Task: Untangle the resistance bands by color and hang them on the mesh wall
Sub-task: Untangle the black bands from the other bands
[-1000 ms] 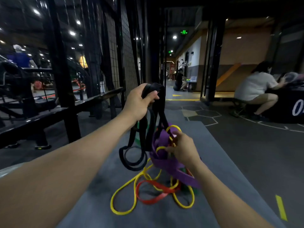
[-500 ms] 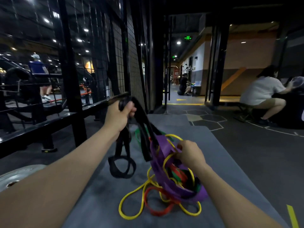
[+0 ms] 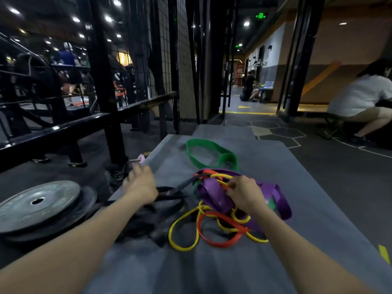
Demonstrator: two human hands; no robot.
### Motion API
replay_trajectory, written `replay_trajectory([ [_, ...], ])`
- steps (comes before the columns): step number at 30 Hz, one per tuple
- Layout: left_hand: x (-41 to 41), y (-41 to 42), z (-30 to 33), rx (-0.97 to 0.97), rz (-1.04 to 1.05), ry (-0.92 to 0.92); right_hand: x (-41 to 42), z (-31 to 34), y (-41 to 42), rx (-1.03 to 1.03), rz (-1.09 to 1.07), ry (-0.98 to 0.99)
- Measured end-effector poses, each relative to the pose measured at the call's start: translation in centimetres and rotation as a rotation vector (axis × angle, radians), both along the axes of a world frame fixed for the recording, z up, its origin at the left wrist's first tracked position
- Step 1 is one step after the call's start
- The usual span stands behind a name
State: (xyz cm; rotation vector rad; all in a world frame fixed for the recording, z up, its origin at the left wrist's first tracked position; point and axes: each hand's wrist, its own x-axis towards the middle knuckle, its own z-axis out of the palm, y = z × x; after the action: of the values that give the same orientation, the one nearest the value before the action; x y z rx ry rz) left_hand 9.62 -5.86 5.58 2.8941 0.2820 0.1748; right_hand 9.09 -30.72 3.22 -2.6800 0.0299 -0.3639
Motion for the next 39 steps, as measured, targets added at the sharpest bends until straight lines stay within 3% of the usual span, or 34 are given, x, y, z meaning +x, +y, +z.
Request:
replay_trajectory([
  [5,1.6,-3.3,-1.4,-0.027,-0.321,-0.074,0.9,-0.9,0.4,0.065,-0.015,-0.152],
  [8,2.7,-5.4,-3.7,-0.031,-0.354,0.003,1.1,-1.7,-0.1,0.071,0.004,-0.206],
  [13,4.7,-6.2,-6.2,-0.004,-0.286,-0.062,1.3,-3.0,-1.6,0.012,0.089,-0.107],
  [16,5.4,-6.2,-6.6,0.068,-0.316,-0.012,1.2,-3.5,-2.0,-0.061,0.109,-0.065],
  [21,4.7,-6.3,-7.7,-0.185,-0.402,-0.035,1.2,-3.5,-1.6,-0.169,0.099,-0.027],
  [24,4.4,-6.2,-5.5,-0.201,-0.435,-0.202,1.1,-3.0,-1.9,-0.043,0.059,-0.077],
  [30,3.9,-5.8,2.7,-0.468,-0.531,-0.458,0.8,2.1,-2.7,0.317,-0.075,-0.216],
  [34,3.4,-6.1,6.9,-0.643,-0.580,-0.470,1.3,6.6,-3.0,0.481,-0.080,-0.329],
  [39,2.7,-6.3,9.0,-0.944,-0.490,-0.454,1.1,9.5,-2.4,0.460,-0.016,-0.339],
])
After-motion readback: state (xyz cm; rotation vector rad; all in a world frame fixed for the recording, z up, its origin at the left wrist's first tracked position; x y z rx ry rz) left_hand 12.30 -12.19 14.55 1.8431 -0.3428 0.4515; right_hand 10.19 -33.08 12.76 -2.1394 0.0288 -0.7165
